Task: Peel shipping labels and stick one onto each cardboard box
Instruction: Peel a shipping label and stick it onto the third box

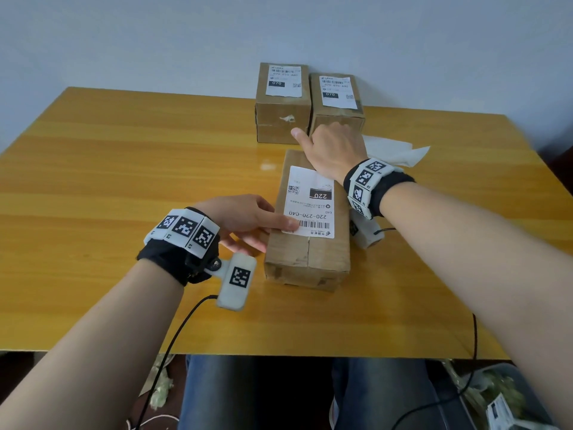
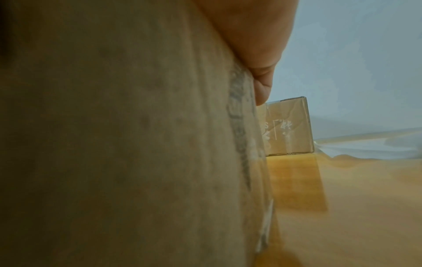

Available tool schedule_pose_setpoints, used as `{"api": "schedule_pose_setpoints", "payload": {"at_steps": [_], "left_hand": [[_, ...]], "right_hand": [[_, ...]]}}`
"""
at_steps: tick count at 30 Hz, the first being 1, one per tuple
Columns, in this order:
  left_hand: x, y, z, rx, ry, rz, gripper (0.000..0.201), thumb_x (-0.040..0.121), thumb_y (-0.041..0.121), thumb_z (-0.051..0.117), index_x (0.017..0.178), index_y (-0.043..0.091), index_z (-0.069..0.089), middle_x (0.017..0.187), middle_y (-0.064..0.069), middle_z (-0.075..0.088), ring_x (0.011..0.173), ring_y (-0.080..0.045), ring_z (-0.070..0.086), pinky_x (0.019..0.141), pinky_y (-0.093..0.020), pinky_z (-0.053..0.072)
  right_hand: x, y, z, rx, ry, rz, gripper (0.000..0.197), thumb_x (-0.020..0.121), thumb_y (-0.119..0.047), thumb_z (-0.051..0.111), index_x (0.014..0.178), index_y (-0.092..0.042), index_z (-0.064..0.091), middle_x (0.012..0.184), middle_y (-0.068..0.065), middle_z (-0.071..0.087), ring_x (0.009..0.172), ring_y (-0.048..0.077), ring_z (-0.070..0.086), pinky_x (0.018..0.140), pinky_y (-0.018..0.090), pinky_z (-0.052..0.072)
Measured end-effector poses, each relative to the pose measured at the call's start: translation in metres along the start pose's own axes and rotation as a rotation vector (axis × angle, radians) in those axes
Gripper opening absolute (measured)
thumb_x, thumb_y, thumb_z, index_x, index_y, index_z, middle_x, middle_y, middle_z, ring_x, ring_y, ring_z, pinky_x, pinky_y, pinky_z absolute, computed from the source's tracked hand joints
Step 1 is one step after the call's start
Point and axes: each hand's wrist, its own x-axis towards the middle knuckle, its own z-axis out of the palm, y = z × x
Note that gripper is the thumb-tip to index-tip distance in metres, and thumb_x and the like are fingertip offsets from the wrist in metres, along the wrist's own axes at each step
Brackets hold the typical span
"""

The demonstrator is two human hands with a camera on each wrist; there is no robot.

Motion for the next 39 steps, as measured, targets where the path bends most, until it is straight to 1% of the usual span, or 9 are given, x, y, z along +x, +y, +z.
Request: {"api": "schedule_pose_setpoints", "payload": {"at_steps": [8, 12, 16, 20, 25, 29, 34, 37, 39], "left_hand": [[-0.001, 0.001, -0.001, 0.000, -0.017, -0.002, 0.055, 0.078, 0.050, 0.081, 0.119, 0.025, 0.055, 0.093, 0.005, 0.081, 0.078, -0.011, 0.077, 0.086, -0.039, 0.061], [-0.002, -0.001, 0.000, -0.012, -0.014, -0.001, 0.058, 0.076, 0.051, 0.082, 0.120, 0.024, 0.055, 0.094, 0.004, 0.081, 0.078, -0.012, 0.077, 0.080, -0.036, 0.061], [-0.003, -0.002, 0.002, -0.021, -0.003, 0.010, 0.059, 0.074, 0.053, 0.082, 0.119, 0.024, 0.057, 0.092, 0.004, 0.081, 0.075, -0.011, 0.076, 0.080, -0.036, 0.060], [-0.002, -0.009, 0.002, -0.021, 0.004, 0.032, 0.074, 0.060, 0.059, 0.082, 0.121, 0.025, 0.058, 0.095, 0.002, 0.081, 0.076, -0.012, 0.074, 0.079, -0.036, 0.057], [-0.007, -0.017, -0.003, -0.026, 0.071, 0.044, 0.064, 0.062, 0.066, 0.082, 0.115, 0.032, 0.068, 0.097, 0.005, 0.077, 0.081, -0.014, 0.069, 0.068, -0.030, 0.056], [-0.010, -0.018, -0.022, -0.022, 0.431, 0.133, 0.034, 0.085, 0.059, 0.072, 0.106, 0.032, 0.073, 0.103, 0.001, 0.074, 0.087, -0.019, 0.066, 0.068, -0.031, 0.050], [-0.017, -0.023, -0.043, -0.167, 0.852, 0.240, 0.027, 0.099, 0.038, 0.060, 0.115, 0.016, 0.063, 0.103, -0.008, 0.068, 0.079, -0.020, 0.058, 0.072, -0.035, 0.047], [-0.020, -0.025, -0.037, -0.187, 0.872, 0.230, 0.039, 0.100, 0.036, 0.060, 0.130, 0.013, 0.053, 0.099, -0.002, 0.059, 0.073, -0.013, 0.052, 0.069, -0.034, 0.042], [-0.020, -0.025, -0.029, -0.173, 0.831, 0.217, 0.047, 0.100, 0.040, 0.058, 0.137, 0.014, 0.047, 0.113, -0.008, 0.061, 0.073, -0.013, 0.051, 0.065, -0.035, 0.044]], "right_hand": [[0.011, 0.008, 0.003, 0.070, 0.038, -0.057, 0.076, 0.108, -0.059, 0.030, 0.051, -0.010, 0.035, 0.049, 0.006, 0.039, 0.047, 0.024, 0.040, 0.060, 0.038, 0.037], [0.019, 0.021, 0.016, 0.196, 0.078, -0.022, 0.088, 0.103, -0.066, 0.023, 0.054, -0.002, 0.059, 0.057, 0.011, 0.066, 0.053, 0.030, 0.060, 0.071, 0.042, 0.057], [0.014, 0.025, 0.010, 0.303, 0.107, 0.015, 0.083, 0.109, -0.053, 0.029, 0.058, -0.003, 0.071, 0.060, 0.012, 0.068, 0.064, 0.030, 0.066, 0.083, 0.040, 0.053], [-0.001, 0.028, 0.003, 0.470, 0.056, 0.087, 0.076, 0.110, -0.049, 0.033, 0.061, -0.009, 0.074, 0.057, -0.004, 0.064, 0.063, 0.016, 0.063, 0.080, 0.032, 0.044], [-0.027, 0.036, -0.008, 0.452, -0.130, -0.016, 0.058, 0.104, -0.061, 0.041, 0.101, -0.013, 0.074, 0.082, -0.009, 0.066, 0.071, 0.013, 0.061, 0.072, 0.035, 0.048], [-0.048, 0.038, -0.020, 0.407, -0.217, -0.126, 0.052, 0.103, -0.055, 0.050, 0.152, -0.037, 0.046, 0.128, -0.010, 0.056, 0.109, 0.011, 0.055, 0.088, 0.036, 0.045], [-0.064, 0.032, -0.026, 0.404, -0.196, 0.087, 0.043, 0.101, -0.055, 0.054, 0.132, -0.026, 0.058, 0.122, -0.001, 0.061, 0.108, 0.020, 0.060, 0.085, 0.036, 0.048], [-0.073, 0.030, -0.031, 0.428, -0.202, 0.267, 0.042, 0.100, -0.058, 0.053, 0.116, -0.019, 0.055, 0.109, 0.001, 0.066, 0.090, 0.022, 0.066, 0.077, 0.038, 0.053], [-0.080, 0.029, -0.037, 0.433, -0.229, 0.300, 0.040, 0.098, -0.061, 0.053, 0.100, -0.021, 0.053, 0.096, 0.003, 0.068, 0.072, 0.024, 0.070, 0.065, 0.037, 0.054]]}}
